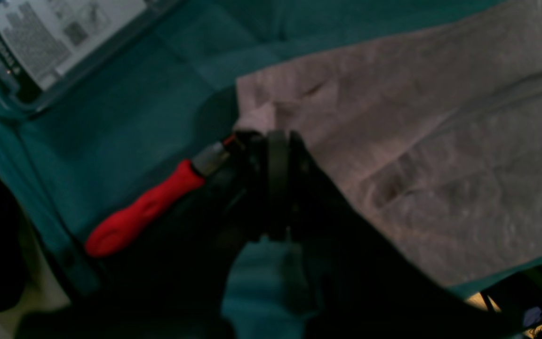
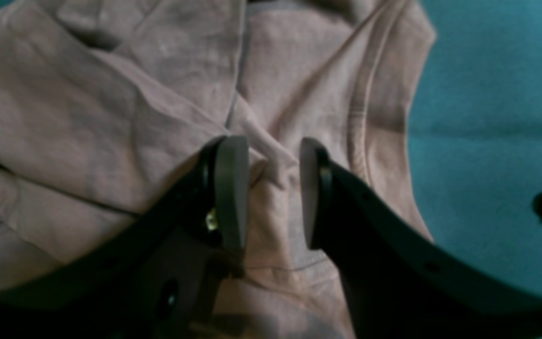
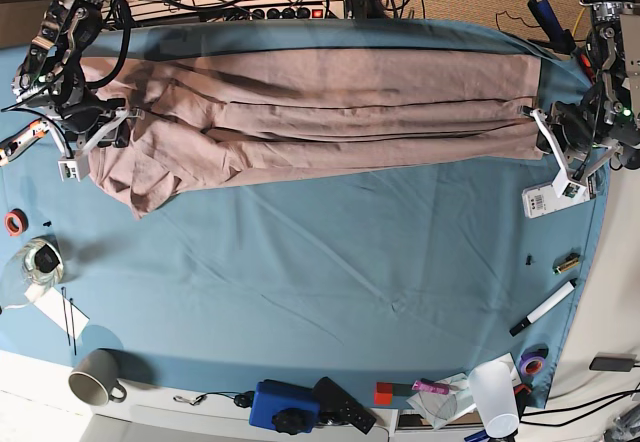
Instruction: Fold the T-shirt properly
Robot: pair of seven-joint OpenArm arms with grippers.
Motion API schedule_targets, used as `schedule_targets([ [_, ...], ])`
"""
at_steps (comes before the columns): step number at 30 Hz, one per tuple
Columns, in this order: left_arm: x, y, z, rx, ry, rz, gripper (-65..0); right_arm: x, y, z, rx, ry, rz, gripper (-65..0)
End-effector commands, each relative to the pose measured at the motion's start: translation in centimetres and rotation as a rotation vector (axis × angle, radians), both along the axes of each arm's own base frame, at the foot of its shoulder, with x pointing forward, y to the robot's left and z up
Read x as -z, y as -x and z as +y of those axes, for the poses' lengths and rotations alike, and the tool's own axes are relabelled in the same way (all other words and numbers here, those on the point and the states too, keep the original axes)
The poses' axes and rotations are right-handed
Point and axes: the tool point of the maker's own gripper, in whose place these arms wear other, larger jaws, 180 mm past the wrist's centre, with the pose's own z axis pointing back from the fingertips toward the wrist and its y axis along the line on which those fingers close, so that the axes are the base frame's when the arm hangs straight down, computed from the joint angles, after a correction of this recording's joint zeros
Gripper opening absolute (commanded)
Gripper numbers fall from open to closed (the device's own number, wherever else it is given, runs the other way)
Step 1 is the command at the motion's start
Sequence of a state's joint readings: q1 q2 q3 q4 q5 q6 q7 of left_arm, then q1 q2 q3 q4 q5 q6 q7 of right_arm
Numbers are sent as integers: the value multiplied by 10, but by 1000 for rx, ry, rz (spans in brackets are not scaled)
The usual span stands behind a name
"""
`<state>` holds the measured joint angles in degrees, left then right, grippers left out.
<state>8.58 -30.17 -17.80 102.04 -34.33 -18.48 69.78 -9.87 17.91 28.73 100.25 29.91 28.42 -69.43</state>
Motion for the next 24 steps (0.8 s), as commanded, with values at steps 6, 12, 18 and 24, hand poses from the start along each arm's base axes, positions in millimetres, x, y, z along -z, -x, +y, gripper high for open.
schedule_targets([
  [6, -12, -9, 3, 6, -8, -44, -650, -12, -9, -2, -10, 11, -46, -459],
  [12, -12, -9, 3, 6, -9, -44, -650, -12, -10, -2, -8, 9, -54, -459],
  [18, -12, -9, 3, 6, -9, -45, -650, -13, -11, -2, 2, 5, -62, -459],
  [24, -12, -10, 3, 6, -9, -45, -650, -13, -11, -2, 10, 4, -60, -459],
])
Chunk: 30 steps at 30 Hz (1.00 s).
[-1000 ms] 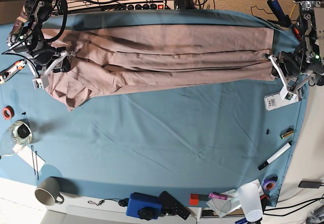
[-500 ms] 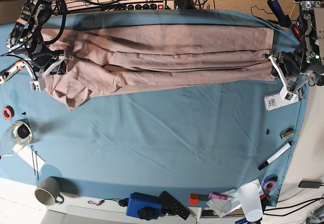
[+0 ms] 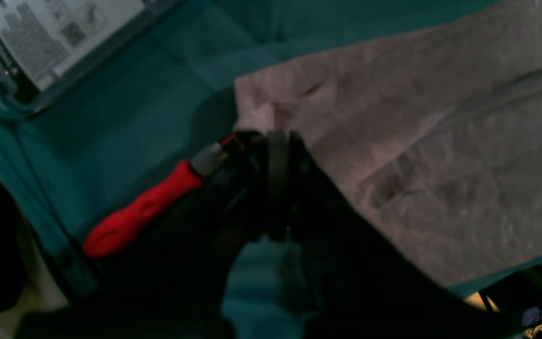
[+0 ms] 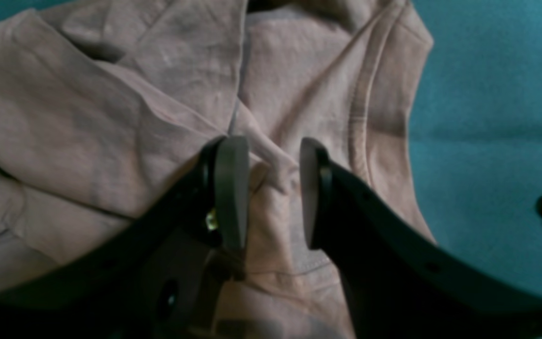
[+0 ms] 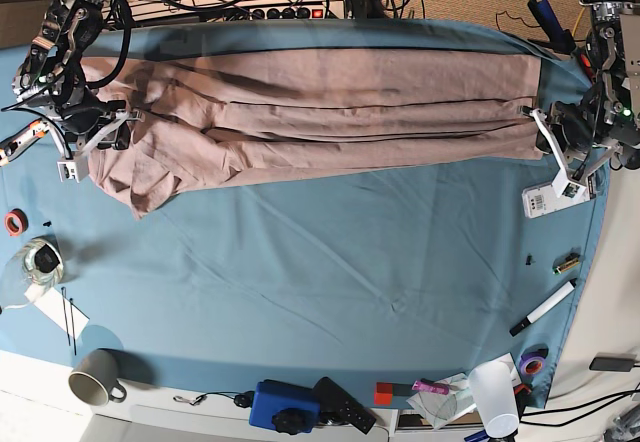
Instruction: Fold the T-shirt properly
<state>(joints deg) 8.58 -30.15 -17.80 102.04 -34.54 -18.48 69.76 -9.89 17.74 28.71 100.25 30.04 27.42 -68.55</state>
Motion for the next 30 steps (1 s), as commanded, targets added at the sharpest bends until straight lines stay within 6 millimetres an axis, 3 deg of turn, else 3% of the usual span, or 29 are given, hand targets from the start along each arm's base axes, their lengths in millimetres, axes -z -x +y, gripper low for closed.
schedule_targets([
  [1, -12, -10, 4, 6, -12, -46, -650, -12, -9, -3, -7, 14, -45, -459],
  [6, -14, -14, 2, 4, -4, -65, -650, -10, -7, -4, 6, 10, -36, -459],
  [12, -13, -17, -8, -1, 24, -73, -650, 25, 1, 11, -18, -47, 60, -459],
  [15, -12, -16, -10, -2, 32, -69, -650, 32, 2, 20, -47, -52, 82, -459],
  [20, -11, -16, -5, -6, 2, -65, -650, 33, 5, 5, -36, 24, 120, -478],
  [25, -11, -16, -5, -6, 2, -65, -650, 16, 3, -7, -10, 66, 93, -650],
  [30, -11, -16, -5, -6, 2, -65, -650, -23, -8, -14, -5, 130, -18, -650],
])
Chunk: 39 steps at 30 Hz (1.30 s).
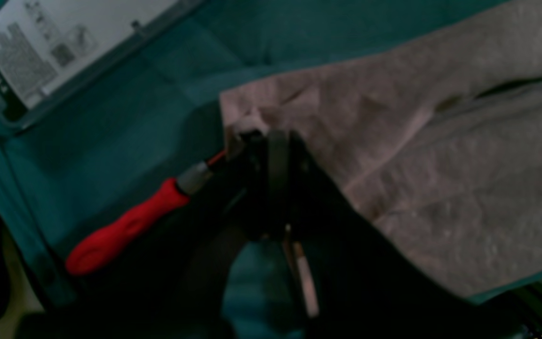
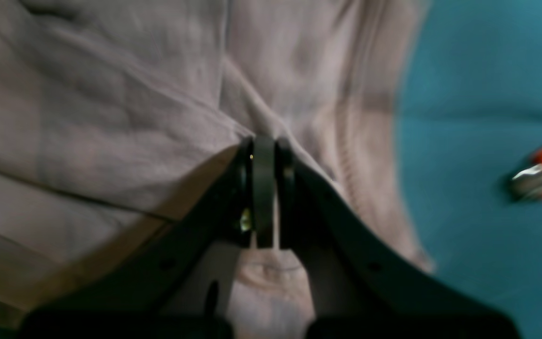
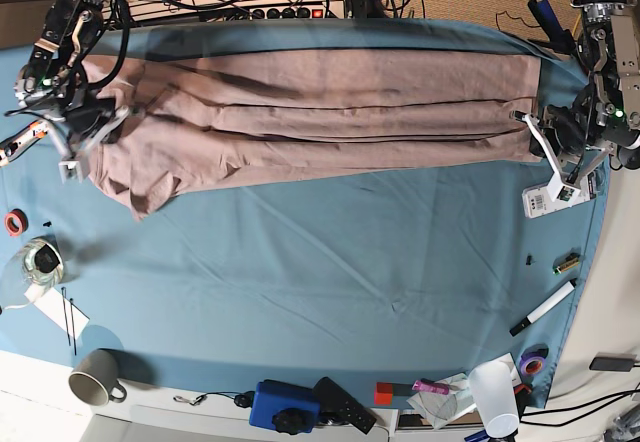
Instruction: Fold the T-shirt properly
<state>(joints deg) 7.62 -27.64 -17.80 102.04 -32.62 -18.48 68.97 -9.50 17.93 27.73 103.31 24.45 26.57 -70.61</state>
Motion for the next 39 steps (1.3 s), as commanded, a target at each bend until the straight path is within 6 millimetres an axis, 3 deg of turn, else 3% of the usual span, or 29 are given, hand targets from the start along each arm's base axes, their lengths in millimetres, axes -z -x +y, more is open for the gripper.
schedule_targets([
  [1, -12, -9, 4, 5, -12, -40, -650, -23, -13, -4, -14, 33, -74, -650],
  [6, -12, -9, 4, 5, -12, -39, -650, -52, -18, 5, -55, 90, -138, -650],
  [8, -12, -9, 4, 5, -12, -39, -650, -55, -18, 6, -58, 101, -142, -650],
  [20, -12, -9, 4, 5, -12, -40, -650, -45, -2, -14, -5, 193, -48, -650],
  [25, -12, -9, 4, 5, -12, -40, -650, -43, -1, -10, -33, 189, -40, -650],
  [32, -12, -9, 4, 5, -12, -40, -650, -41, -4, 14, -118, 87, -58, -650],
  [39, -11, -8, 4, 5, -13, -37, -650, -23, 23, 20, -145, 66, 22, -650],
])
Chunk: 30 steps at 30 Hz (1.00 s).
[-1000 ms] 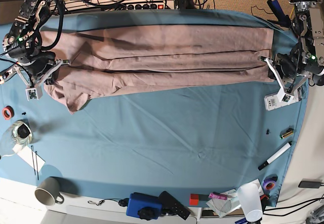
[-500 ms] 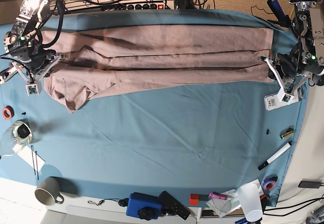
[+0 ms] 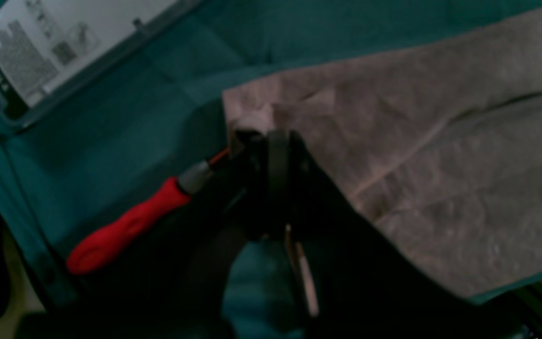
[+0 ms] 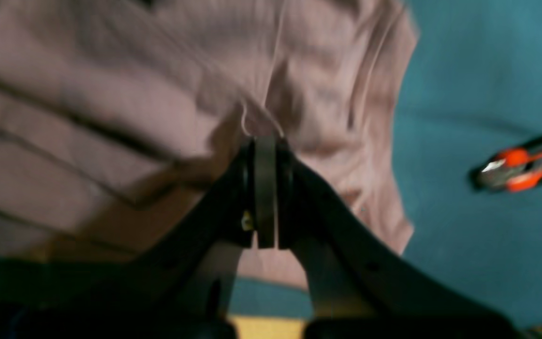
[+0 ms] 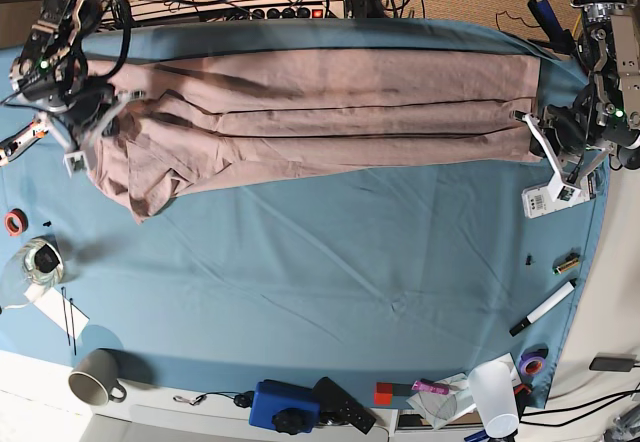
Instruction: Fold the T-shirt properly
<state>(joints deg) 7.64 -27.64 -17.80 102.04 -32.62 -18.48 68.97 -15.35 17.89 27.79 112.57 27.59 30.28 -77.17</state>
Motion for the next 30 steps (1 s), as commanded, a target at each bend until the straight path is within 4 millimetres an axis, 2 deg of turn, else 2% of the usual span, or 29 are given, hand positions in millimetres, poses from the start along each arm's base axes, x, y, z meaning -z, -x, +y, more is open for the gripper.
schedule_targets([
  [1, -11, -8, 4, 5, -12, -37, -650, -13, -6, 4, -40, 3, -51, -650],
  [6, -11, -8, 4, 5, -13, -36, -650, -28, 0, 24, -114, -8, -98, -650],
  [11, -9, -5, 5, 6, -18, -17, -650, -36, -1, 23, -123, 36, -117, -650],
  [16, 1, 11, 6, 7, -23, 36, -650, -35, 6, 14, -100, 53, -99, -650],
  [19, 6, 20, 7, 2, -24, 60, -650, -42, 10, 6, -62, 25, -128, -650],
  [23, -4, 18, 20, -37, -33, 30, -650, -57, 17, -8, -33, -1, -177, -650],
  [27, -14, 15, 27, -78, 10, -8, -650, -63, 27, -28, 3, 45, -163, -650],
  [30, -11, 22, 26, -64, 16, 9, -650, -64, 33, -36, 27, 61, -150, -650],
])
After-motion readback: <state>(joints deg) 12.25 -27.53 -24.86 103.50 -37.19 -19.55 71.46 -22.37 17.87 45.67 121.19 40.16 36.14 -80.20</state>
